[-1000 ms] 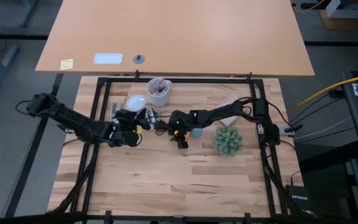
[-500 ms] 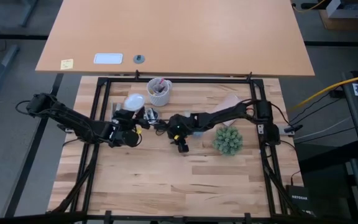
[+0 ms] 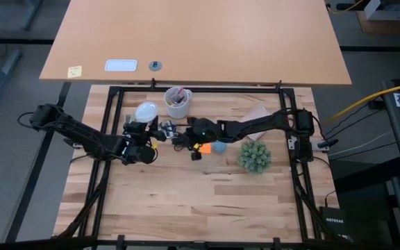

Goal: Screw lightbulb
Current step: Insert the lightbulb into the silver lamp

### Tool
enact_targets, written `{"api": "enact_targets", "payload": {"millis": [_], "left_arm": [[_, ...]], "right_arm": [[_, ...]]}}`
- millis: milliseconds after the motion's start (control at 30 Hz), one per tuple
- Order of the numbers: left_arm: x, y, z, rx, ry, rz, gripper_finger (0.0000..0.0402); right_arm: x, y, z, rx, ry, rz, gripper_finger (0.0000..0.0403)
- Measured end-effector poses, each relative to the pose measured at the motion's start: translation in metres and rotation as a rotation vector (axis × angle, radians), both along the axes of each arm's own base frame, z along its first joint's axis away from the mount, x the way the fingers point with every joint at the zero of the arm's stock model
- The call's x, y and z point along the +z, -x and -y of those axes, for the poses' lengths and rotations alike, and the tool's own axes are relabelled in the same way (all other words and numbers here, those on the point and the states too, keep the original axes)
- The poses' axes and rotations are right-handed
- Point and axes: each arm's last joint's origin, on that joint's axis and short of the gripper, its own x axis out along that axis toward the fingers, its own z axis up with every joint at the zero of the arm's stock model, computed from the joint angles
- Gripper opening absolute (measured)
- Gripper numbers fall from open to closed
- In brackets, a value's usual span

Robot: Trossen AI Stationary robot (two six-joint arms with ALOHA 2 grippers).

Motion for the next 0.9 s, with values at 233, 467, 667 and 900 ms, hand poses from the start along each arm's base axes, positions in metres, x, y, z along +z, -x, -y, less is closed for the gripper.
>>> {"api": "enact_targets", "payload": {"millis": [233,467,667,900], "left_arm": [[0.0,0.0,0.0,0.016,-0.017,-0.009,0.0159],[0.0,0.001,0.0,0.019,-0.019,-0.008,0.0159],[0.001,0.001,0.0,0.026,-0.024,-0.005,0.0159],[0.001,0.001,0.0,0.026,-0.025,-0.005,0.0159]], "right_arm": [[-0.024,-0.005,0.032,-0.081,0.009,-0.004,0.0143],[-0.05,-0.006,0.041,-0.117,-0.024,-0.075,0.0143],[-0.057,-0.005,0.027,-0.065,-0.047,-0.13,0.0143],[-0.065,-0.001,0.001,-0.014,-0.045,-0.242,0.0143]]}}
